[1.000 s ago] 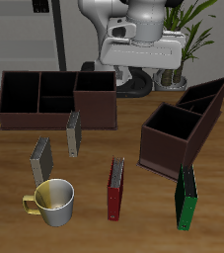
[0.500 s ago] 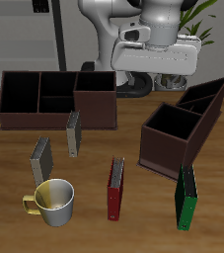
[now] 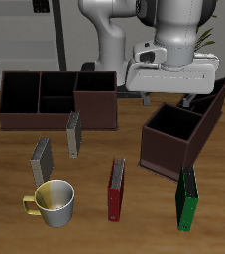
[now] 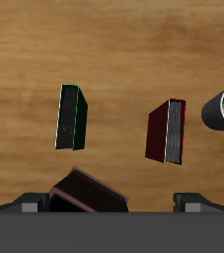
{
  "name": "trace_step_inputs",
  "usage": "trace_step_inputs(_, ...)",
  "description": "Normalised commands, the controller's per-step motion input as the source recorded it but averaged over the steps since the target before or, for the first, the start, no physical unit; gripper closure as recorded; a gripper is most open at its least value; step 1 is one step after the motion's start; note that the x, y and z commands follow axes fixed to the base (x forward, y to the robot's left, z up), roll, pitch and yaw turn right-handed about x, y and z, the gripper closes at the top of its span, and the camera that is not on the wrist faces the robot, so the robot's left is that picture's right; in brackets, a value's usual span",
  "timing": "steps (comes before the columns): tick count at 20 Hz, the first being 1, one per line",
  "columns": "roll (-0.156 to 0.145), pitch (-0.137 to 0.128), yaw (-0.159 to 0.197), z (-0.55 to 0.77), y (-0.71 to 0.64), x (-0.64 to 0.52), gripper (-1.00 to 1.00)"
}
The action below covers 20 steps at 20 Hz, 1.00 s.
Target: Place the green book into the left desk caddy's left compartment
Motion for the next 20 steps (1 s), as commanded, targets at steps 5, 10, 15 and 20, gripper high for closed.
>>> trace_step_inputs(5, 0.029, -0.015, -0.007, -0.17, 0.26, 0.28, -1.00)
trace_step_inputs(10, 0.021, -0.011, -0.004, -0.17, 0.18, 0.20, -1.00)
trace_step_inputs(15, -0.008, 0.023, 0.010, -0.17, 0.15, 0.24, -1.00)
trace_step_inputs(20, 0.020, -0.003, 0.006, -0.13, 0.22, 0.26, -1.00)
